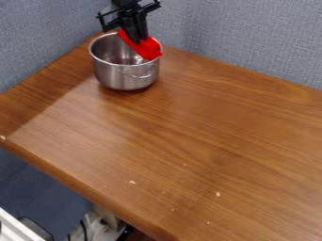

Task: Put the red object in the metal pot

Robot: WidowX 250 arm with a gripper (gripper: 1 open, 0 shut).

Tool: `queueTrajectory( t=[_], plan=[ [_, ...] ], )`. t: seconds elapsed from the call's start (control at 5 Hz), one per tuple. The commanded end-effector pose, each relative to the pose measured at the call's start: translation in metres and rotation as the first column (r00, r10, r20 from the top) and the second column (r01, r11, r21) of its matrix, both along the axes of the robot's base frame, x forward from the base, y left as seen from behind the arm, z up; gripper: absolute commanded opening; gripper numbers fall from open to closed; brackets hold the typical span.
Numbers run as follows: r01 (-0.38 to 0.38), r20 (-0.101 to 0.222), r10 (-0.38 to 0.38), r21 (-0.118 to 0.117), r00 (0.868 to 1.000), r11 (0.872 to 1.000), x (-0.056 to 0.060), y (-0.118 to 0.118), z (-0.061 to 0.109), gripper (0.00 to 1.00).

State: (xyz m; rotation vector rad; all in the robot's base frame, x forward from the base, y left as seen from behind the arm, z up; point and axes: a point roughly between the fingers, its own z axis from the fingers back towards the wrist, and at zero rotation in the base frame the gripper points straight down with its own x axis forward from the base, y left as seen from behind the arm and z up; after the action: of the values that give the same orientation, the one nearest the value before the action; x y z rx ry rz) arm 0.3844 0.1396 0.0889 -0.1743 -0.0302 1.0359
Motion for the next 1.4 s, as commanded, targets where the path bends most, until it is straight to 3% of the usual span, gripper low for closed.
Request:
queueTrajectory(
  t=[0.0, 0.2, 0.8, 1.2],
  plan=[
    [0.005, -0.115, -0.006, -0.008, 0.993, 1.000, -0.018, -0.009, -0.039, 0.00],
    [0.017, -0.117, -0.018, -0.010, 0.993, 1.000, -0.018, -0.016, -0.040, 0.00],
    [0.030, -0.164, -0.025, 0.022, 0.986, 0.999, -0.028, -0.017, -0.059, 0.00],
    [0.028, -0.207, -0.018, 0.044, 0.978, 0.999, -0.043, -0.014, -0.076, 0.00]
  ],
)
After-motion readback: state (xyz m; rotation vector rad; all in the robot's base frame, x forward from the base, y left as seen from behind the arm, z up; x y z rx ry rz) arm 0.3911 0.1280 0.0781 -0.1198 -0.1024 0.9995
